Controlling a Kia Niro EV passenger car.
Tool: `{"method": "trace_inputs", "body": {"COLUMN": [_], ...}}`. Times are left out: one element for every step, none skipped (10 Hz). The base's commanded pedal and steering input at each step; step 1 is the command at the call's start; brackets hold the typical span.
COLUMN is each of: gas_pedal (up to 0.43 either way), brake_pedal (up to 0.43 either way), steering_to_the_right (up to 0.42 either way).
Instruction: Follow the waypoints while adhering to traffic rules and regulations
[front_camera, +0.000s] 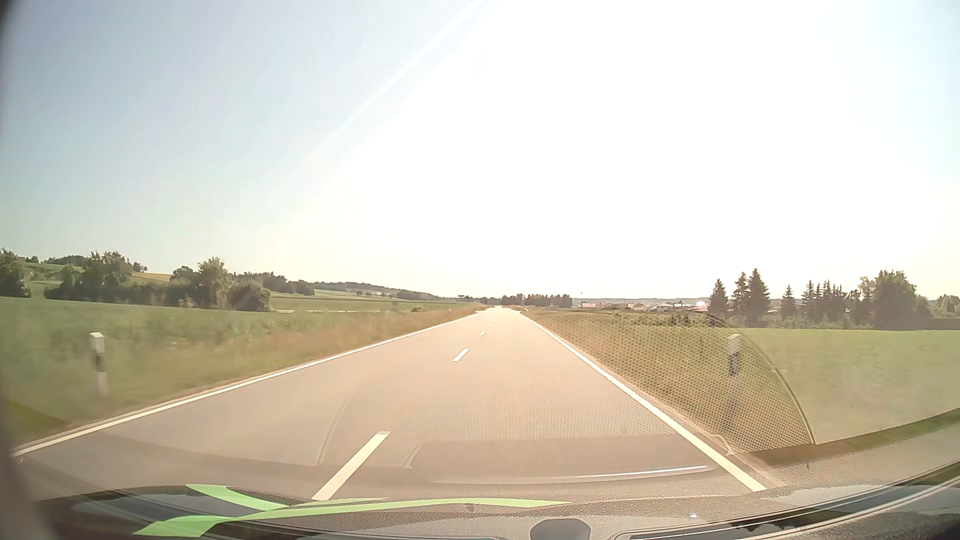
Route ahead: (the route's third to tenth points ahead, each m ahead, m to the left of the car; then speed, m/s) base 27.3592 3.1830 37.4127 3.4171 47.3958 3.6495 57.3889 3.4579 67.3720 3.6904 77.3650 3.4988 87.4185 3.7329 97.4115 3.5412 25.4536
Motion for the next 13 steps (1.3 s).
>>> {"method": "trace_inputs", "body": {"gas_pedal": [0.248, 0.240, 0.240, 0.240, 0.260, 0.268, 0.280, 0.280, 0.260, 0.228, 0.228, 0.220, 0.220], "brake_pedal": [0.000, 0.000, 0.000, 0.000, 0.000, 0.000, 0.000, 0.000, 0.000, 0.000, 0.000, 0.000, 0.000], "steering_to_the_right": [-0.001, -0.001, -0.001, -0.001, -0.001, -0.001, -0.001, -0.001, -0.001, -0.001, -0.001, -0.001, -0.002]}}
